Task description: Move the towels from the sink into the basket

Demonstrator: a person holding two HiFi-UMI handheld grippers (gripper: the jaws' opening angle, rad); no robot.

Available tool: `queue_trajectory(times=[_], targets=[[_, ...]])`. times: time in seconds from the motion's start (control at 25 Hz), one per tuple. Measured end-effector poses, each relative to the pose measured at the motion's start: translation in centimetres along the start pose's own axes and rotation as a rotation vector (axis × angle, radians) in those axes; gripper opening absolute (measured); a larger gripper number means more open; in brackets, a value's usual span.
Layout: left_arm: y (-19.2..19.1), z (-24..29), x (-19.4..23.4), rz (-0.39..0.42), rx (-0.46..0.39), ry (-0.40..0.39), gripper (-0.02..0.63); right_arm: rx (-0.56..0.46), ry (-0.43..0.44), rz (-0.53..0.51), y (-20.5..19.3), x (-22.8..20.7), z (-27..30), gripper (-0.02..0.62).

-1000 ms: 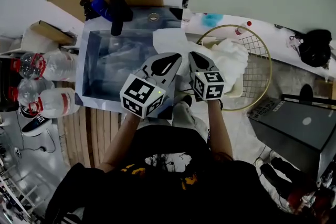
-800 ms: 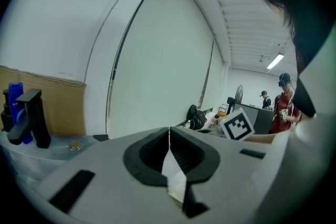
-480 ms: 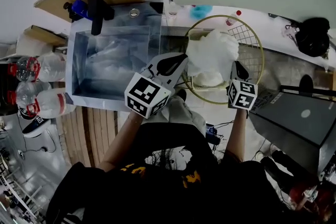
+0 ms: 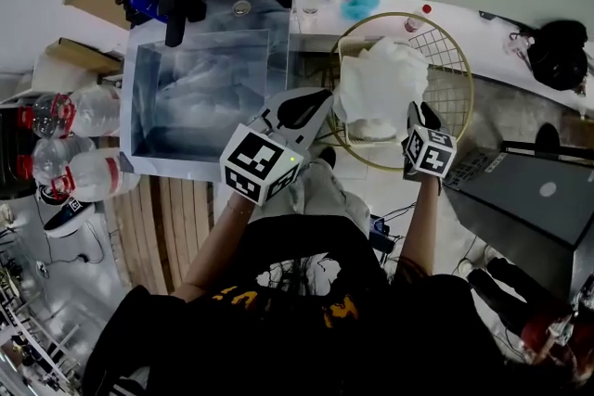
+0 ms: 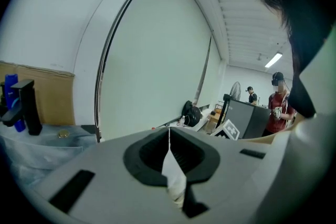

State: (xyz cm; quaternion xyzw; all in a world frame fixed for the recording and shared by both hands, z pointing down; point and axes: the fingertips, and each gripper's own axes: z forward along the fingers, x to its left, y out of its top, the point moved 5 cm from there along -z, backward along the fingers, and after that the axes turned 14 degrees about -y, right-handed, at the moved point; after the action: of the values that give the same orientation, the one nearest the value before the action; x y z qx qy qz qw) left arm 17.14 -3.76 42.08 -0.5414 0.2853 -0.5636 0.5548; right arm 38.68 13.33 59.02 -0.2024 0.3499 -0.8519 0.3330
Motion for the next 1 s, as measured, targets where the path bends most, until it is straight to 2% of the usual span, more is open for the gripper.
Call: queue_trajectory(times=[0.2,0.44,0.68,1.0], targets=[[-0.1,-3.3,-1.4,0.023,-0.031,-0.012,0.009,-0.164,0.056,0.001,4.5,3.2,-6.1,0.107],[-0.1,-9.3,-3.3,0.057,-0.078,-0.025,0.009,-0.306,0.127,0.036,6.5,9.0,-14.9,0.107],[-1.7,-15.8,-5.3,0.062,-0.112,-0.045,0.011,-0.383,0.144,-0.004,5.2,14.5,-22.8,0.086],[-4.2,-21.6,-7.2,0.035,-0.134,-0.043,0.011,-0.404,0.167,-0.002,2.6,19.2,-28.5,0.042]])
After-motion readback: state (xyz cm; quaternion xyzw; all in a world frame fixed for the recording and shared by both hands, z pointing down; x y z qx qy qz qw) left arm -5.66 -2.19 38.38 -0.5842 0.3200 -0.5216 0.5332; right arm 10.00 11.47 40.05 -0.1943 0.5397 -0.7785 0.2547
